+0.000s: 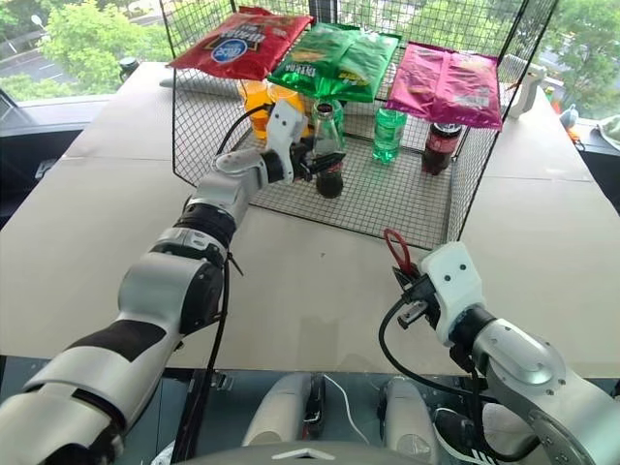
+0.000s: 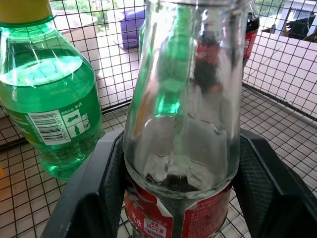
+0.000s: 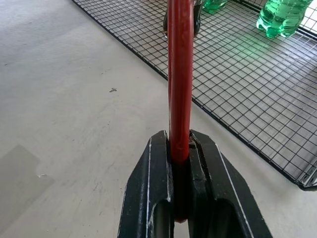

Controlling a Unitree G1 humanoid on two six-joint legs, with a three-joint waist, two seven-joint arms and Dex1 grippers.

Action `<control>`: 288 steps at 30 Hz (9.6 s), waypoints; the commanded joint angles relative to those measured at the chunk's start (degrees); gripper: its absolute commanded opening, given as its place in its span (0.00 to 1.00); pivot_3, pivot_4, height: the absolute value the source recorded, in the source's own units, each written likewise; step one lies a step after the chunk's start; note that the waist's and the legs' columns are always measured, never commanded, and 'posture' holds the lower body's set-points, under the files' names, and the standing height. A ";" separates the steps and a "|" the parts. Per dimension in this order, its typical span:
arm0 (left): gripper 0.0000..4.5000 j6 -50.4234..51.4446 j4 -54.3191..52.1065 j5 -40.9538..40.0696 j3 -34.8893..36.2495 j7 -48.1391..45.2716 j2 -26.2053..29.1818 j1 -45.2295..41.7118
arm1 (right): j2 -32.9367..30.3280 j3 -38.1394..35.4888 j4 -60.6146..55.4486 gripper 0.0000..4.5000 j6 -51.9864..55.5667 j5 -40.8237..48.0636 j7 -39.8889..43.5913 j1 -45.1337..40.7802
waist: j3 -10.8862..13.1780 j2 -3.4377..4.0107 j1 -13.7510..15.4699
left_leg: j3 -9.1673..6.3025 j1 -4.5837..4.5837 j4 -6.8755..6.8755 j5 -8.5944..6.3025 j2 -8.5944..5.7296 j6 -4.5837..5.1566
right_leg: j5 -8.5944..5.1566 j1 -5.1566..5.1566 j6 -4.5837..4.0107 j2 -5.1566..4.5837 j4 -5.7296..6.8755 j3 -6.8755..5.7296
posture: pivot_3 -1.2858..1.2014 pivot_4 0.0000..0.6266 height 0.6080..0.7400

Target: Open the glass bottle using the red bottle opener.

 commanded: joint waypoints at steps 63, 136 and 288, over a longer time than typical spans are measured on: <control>0.63 27.03 -74.31 -20.09 -1.88 -11.48 13.09 37.30 | 1.12 12.95 10.38 0.00 -5.39 -26.66 8.96 -23.61 | -0.02 0.06 -0.13 | 0.10 0.20 0.05 0.01 0.02 -0.02 | -0.12 0.03 -0.21 0.01 0.18 0.11 | 0.52 0.24 1.00; 0.63 25.14 -68.57 -18.26 -4.29 -11.77 13.26 32.19 | 20.02 20.01 32.37 0.00 -39.24 -68.52 13.64 -25.99 | -0.01 0.10 -0.76 | 0.18 0.57 -0.03 0.16 0.03 -0.30 | -0.14 0.35 -0.21 0.02 0.19 0.12 | 0.52 0.24 1.00; 0.44 16.27 -66.28 -16.44 -6.09 -14.56 14.50 37.62 | 8.48 17.72 30.48 0.00 -45.31 -79.19 36.03 -41.83 | 0.00 0.18 -1.47 | 0.15 0.66 -0.11 0.00 0.04 -0.11 | -0.14 0.35 -0.21 -0.09 0.09 0.06 | 0.52 0.24 1.00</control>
